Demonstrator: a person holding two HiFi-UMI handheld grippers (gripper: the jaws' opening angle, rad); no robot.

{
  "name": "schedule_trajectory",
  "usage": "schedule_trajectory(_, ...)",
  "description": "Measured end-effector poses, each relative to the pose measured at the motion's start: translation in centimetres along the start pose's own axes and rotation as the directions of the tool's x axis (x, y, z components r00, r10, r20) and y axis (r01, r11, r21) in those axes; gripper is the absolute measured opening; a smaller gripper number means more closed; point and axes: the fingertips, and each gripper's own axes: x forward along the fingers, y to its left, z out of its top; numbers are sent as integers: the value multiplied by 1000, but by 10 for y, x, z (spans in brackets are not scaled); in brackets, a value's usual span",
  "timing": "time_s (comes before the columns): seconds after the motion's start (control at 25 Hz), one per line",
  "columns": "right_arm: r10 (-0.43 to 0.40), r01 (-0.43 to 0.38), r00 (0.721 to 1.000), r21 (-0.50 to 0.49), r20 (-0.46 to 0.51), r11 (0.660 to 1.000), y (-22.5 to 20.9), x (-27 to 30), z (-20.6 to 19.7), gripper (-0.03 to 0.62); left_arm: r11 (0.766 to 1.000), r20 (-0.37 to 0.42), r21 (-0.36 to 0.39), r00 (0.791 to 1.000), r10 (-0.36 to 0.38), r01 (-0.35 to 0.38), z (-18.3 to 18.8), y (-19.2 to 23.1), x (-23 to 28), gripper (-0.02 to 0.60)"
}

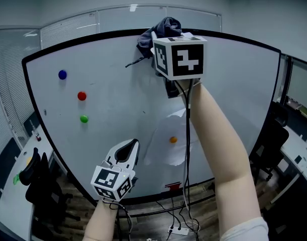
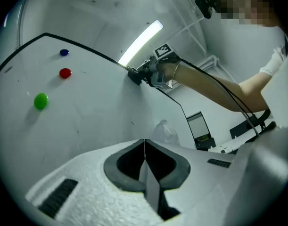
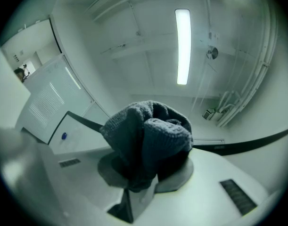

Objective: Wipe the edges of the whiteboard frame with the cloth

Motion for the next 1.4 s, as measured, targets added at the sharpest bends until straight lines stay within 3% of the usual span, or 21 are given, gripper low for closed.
schedule_trajectory(0.2, -10, 10, 1000, -3, 10, 1000, -32, -10, -5, 72, 999, 9, 29, 999, -37, 37, 3, -28, 24, 20)
schedule_trajectory(0.6, 61, -61, 997, -9, 41, 998, -106, -27, -15, 72, 999, 83, 39, 996, -38, 35, 6, -103, 105, 20)
schedule_trajectory(1.0, 74, -74, 996, 1, 42, 997, -210, -54, -29, 72, 1000, 50, 30, 999, 7, -8, -3, -173, 173, 20)
schedule_trajectory(1.4, 71, -71, 997, -19, 17, 997, -316, -80, -44, 72, 1000, 76, -8, 997, -15, 15, 1, -262, 247, 20)
